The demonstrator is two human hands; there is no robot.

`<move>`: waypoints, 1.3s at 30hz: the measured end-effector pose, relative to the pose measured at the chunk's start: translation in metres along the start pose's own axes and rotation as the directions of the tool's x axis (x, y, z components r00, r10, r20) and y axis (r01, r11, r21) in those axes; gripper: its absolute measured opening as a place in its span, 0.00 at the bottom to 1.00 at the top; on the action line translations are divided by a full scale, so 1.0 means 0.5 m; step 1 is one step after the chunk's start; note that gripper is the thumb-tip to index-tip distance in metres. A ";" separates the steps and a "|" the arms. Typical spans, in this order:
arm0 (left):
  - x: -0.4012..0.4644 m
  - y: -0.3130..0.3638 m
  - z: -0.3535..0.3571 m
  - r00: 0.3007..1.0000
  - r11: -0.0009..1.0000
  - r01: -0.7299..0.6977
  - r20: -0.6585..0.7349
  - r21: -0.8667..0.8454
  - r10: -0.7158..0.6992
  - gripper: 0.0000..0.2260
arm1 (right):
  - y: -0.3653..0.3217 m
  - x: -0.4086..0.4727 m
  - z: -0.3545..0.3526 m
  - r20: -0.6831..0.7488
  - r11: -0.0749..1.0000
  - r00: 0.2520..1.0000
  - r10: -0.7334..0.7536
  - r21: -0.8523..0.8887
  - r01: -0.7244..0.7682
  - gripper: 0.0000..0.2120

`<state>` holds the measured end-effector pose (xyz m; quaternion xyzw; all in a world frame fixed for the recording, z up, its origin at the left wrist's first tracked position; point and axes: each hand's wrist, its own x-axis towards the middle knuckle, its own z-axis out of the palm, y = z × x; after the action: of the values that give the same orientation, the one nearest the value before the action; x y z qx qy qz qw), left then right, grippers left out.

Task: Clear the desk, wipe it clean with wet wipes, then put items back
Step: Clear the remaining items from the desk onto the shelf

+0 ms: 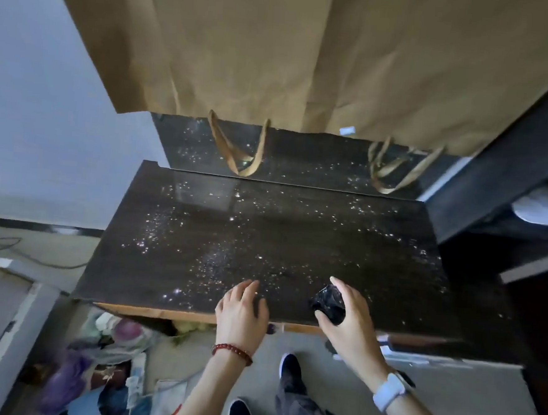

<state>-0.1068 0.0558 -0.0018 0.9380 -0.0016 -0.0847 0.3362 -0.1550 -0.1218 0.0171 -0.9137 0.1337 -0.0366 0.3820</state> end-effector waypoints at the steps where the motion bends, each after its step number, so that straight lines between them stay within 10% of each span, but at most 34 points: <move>1: 0.000 0.035 0.019 0.999 0.999 -0.051 0.021 0.014 0.050 0.16 | 0.020 -0.014 -0.032 -0.031 1.000 0.999 0.026 -0.002 -0.026 0.28; 16: -0.003 0.660 0.431 0.845 0.853 -0.520 0.164 0.028 0.510 0.25 | 0.457 -0.055 -0.541 -0.273 0.967 0.930 0.245 0.134 -0.216 0.30; 29: 0.101 0.849 0.480 0.908 0.922 -0.369 -0.260 -0.118 0.330 0.26 | 0.547 0.224 -0.707 -0.258 1.000 0.966 -0.020 0.014 0.025 0.30; 39: 0.153 0.843 0.467 0.931 0.893 -0.322 -0.278 -0.316 0.237 0.19 | 0.513 0.409 -0.669 -0.223 0.964 0.965 -0.139 -0.254 0.080 0.29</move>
<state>-0.0460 -0.4222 0.0745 0.8546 -0.0825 0.0761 0.5070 -0.0705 -0.5802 0.0640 -0.9485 0.1311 -0.1508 0.2458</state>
